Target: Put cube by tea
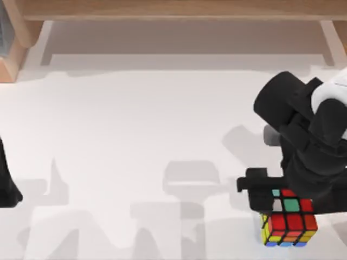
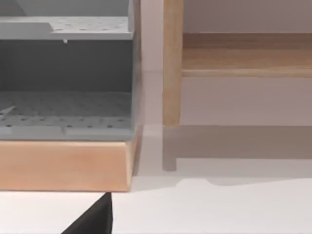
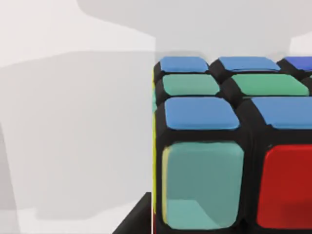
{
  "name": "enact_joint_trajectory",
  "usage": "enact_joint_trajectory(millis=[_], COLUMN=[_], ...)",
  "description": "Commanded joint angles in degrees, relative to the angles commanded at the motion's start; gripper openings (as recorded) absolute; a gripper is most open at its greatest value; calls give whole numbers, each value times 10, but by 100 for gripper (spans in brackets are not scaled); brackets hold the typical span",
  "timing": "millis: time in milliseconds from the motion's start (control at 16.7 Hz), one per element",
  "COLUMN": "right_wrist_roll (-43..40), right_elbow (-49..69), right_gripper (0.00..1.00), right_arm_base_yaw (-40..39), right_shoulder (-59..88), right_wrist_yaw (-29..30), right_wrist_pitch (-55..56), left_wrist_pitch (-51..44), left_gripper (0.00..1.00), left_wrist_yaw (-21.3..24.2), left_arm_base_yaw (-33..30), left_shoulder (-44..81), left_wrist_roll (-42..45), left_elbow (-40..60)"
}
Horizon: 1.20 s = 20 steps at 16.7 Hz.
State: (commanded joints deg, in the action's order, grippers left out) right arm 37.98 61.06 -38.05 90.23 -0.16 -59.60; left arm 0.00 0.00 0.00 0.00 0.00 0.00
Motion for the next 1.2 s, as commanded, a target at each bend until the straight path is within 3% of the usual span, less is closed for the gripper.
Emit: enact_joint_trajectory(millis=[1200], right_wrist_roll=[0], right_elbow=[-46], right_gripper=[0], right_arm_base_yaw=[7], right_shoulder=[11], right_wrist_yaw=[7], right_wrist_pitch=[41], left_wrist_pitch=[0], left_gripper=[100], left_wrist_yaw=[0], left_arm_base_yaw=[0], left_shoulder=[0], left_wrist_roll=[0], left_elbow=[0])
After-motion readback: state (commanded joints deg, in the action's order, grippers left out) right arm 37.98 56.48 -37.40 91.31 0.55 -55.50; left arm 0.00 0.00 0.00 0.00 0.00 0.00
